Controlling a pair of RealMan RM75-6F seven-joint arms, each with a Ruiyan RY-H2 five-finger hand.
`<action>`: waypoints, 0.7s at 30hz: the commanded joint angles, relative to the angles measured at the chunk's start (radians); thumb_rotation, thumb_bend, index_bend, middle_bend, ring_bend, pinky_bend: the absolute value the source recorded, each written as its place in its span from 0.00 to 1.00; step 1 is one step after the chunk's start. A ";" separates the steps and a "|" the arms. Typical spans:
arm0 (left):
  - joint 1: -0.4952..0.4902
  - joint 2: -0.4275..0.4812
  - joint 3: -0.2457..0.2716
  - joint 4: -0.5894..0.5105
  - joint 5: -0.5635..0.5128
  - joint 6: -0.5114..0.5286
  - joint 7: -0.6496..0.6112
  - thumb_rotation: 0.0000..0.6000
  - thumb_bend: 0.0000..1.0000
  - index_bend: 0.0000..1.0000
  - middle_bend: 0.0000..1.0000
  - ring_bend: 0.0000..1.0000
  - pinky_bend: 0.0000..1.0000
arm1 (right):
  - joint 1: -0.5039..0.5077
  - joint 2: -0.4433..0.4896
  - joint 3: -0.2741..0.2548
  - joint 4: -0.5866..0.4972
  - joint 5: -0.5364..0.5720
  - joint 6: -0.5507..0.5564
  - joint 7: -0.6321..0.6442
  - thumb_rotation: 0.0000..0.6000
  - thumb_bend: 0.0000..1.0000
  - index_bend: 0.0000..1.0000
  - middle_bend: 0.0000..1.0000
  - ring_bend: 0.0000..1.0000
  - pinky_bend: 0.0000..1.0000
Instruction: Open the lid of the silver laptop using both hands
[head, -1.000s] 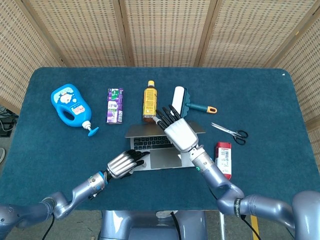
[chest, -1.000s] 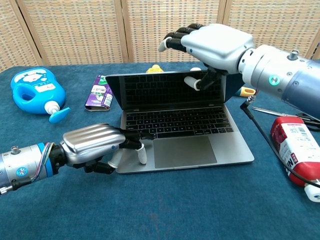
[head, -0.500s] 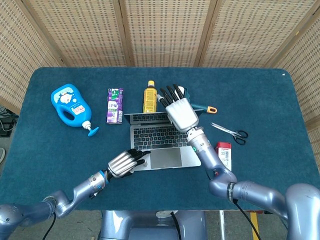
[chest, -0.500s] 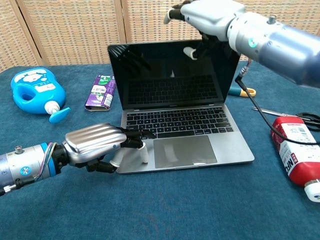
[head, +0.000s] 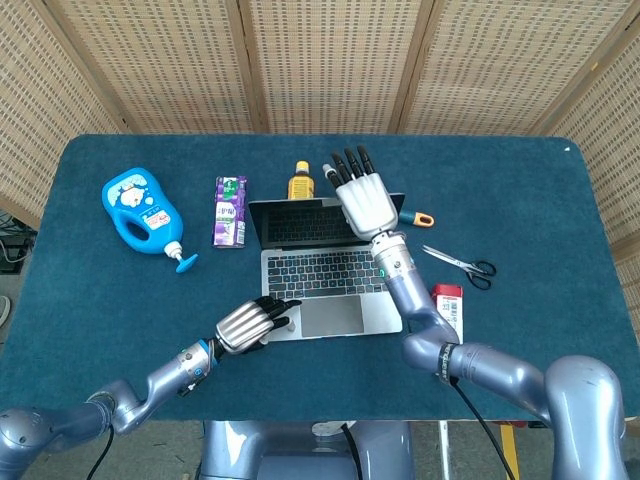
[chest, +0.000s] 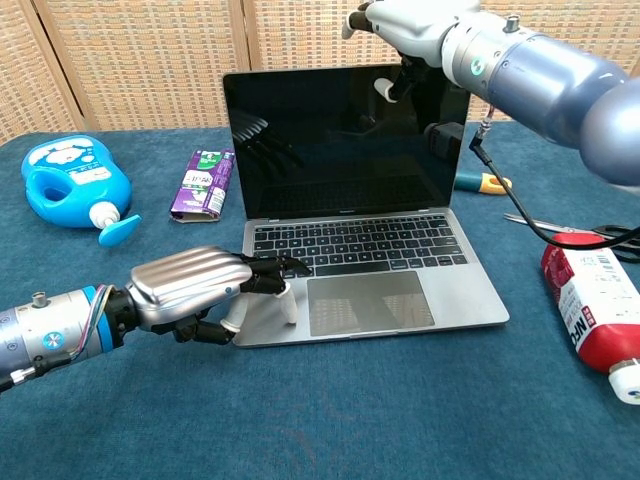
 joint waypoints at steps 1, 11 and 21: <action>0.002 0.007 0.000 -0.010 -0.001 0.010 0.002 1.00 1.00 0.36 0.11 0.22 0.28 | 0.000 0.006 -0.005 -0.021 -0.006 0.018 0.012 1.00 0.60 0.17 0.16 0.08 0.06; 0.024 0.061 -0.006 -0.087 -0.001 0.091 -0.001 1.00 1.00 0.34 0.11 0.22 0.24 | -0.051 0.116 -0.020 -0.247 -0.042 0.110 0.027 1.00 0.58 0.17 0.16 0.08 0.06; 0.069 0.250 -0.014 -0.305 0.019 0.239 -0.005 1.00 0.54 0.20 0.02 0.11 0.11 | -0.194 0.292 -0.114 -0.469 -0.180 0.230 0.116 1.00 0.48 0.17 0.15 0.08 0.06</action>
